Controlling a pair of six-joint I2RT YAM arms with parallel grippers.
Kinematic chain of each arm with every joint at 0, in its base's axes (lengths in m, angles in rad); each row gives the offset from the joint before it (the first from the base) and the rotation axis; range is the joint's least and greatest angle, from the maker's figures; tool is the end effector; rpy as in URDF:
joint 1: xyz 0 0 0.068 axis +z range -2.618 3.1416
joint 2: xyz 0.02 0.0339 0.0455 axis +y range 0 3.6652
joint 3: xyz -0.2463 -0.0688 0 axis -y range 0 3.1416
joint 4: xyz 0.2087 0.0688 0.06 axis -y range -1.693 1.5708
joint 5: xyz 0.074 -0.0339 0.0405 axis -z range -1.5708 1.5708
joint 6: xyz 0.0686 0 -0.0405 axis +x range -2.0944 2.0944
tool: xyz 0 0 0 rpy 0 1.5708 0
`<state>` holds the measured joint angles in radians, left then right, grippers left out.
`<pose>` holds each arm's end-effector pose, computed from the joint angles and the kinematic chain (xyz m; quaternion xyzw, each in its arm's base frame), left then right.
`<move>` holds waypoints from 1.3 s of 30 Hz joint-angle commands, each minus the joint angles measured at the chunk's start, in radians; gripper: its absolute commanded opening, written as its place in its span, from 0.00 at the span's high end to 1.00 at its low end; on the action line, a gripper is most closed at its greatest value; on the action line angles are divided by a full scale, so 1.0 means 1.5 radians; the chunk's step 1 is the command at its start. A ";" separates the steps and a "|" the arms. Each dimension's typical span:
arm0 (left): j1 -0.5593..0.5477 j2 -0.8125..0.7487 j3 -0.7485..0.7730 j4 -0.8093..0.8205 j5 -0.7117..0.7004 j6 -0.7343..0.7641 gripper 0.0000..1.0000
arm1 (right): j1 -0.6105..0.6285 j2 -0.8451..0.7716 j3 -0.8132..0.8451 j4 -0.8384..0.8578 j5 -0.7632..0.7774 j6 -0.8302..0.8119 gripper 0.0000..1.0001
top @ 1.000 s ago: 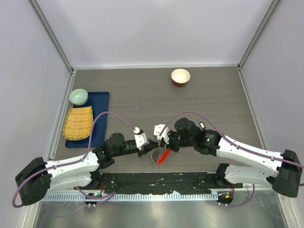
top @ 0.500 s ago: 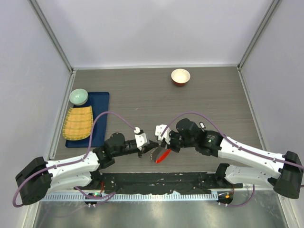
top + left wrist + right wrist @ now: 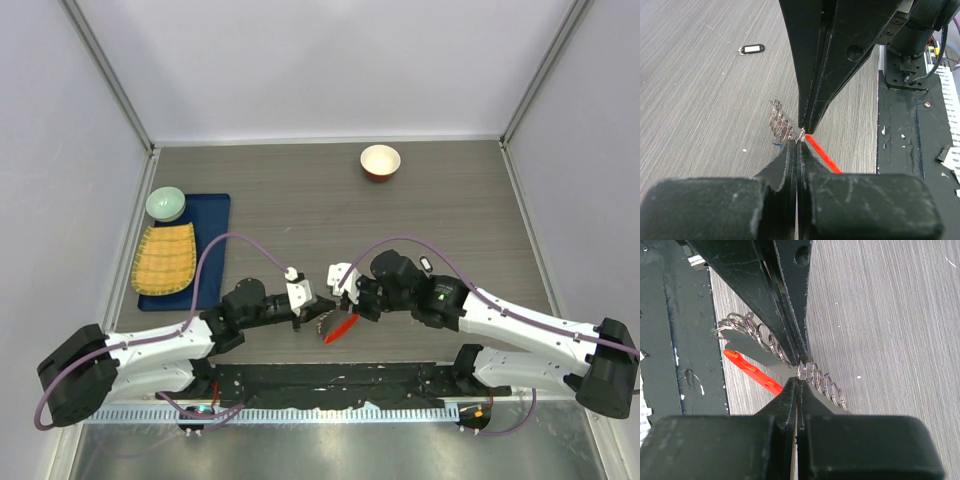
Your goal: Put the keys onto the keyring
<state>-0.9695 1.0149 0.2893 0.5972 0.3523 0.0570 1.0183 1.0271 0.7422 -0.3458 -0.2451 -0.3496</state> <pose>0.1068 -0.1975 0.2114 0.4639 0.5873 -0.4046 0.5256 0.1030 0.1988 0.2403 -0.6020 0.6509 0.2505 0.3889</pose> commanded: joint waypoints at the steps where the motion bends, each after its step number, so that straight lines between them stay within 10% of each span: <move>1: 0.001 0.015 -0.002 0.057 0.023 -0.003 0.98 | 0.004 -0.009 0.011 0.065 -0.026 0.009 0.99; 22: 0.001 0.045 0.003 0.071 0.072 -0.003 1.00 | 0.003 -0.007 0.009 0.076 -0.026 0.011 0.99; 30: 0.001 -0.007 -0.038 0.065 -0.047 0.083 1.00 | 0.003 -0.050 0.024 0.052 0.032 0.075 0.51; 39: 0.001 -0.016 -0.048 0.051 -0.095 0.159 1.00 | 0.001 -0.054 0.050 0.006 0.189 0.181 0.41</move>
<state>-0.9668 0.9977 0.2153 0.6518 0.2611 0.2211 1.0191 0.9401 0.7712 -0.3309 -0.0742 -0.1730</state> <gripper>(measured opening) 0.012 0.585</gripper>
